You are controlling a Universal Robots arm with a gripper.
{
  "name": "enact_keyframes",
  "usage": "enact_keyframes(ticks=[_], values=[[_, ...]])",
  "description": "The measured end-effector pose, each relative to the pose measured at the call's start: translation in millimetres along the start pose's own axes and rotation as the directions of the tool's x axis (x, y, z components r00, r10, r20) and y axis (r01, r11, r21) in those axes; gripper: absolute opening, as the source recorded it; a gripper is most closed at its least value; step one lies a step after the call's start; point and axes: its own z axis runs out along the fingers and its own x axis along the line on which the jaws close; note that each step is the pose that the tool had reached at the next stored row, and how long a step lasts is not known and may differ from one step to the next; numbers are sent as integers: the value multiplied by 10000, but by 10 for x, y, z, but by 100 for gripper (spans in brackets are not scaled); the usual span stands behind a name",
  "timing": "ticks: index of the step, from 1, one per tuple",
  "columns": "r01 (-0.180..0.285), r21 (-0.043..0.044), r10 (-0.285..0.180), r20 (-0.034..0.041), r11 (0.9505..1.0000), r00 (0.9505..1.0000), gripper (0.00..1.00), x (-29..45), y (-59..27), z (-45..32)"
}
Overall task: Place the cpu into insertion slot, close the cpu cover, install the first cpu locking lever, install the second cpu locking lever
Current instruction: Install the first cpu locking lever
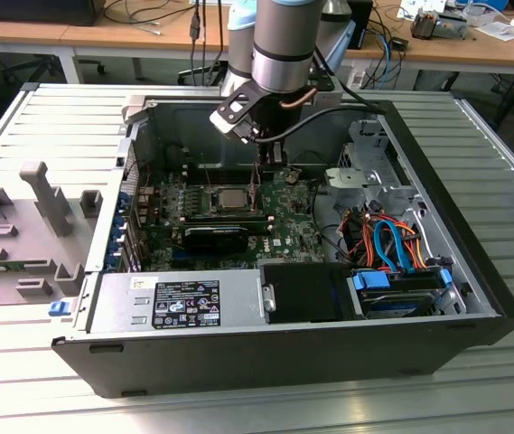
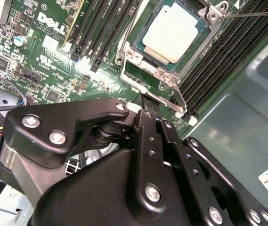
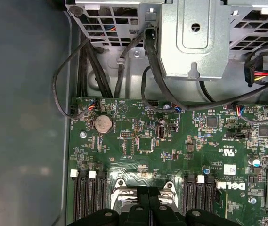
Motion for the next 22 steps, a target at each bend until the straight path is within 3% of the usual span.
enact_keyframes(ticks=[22], values=[[1,0,-1,-2,10000,10000,11,4,-74,8]])
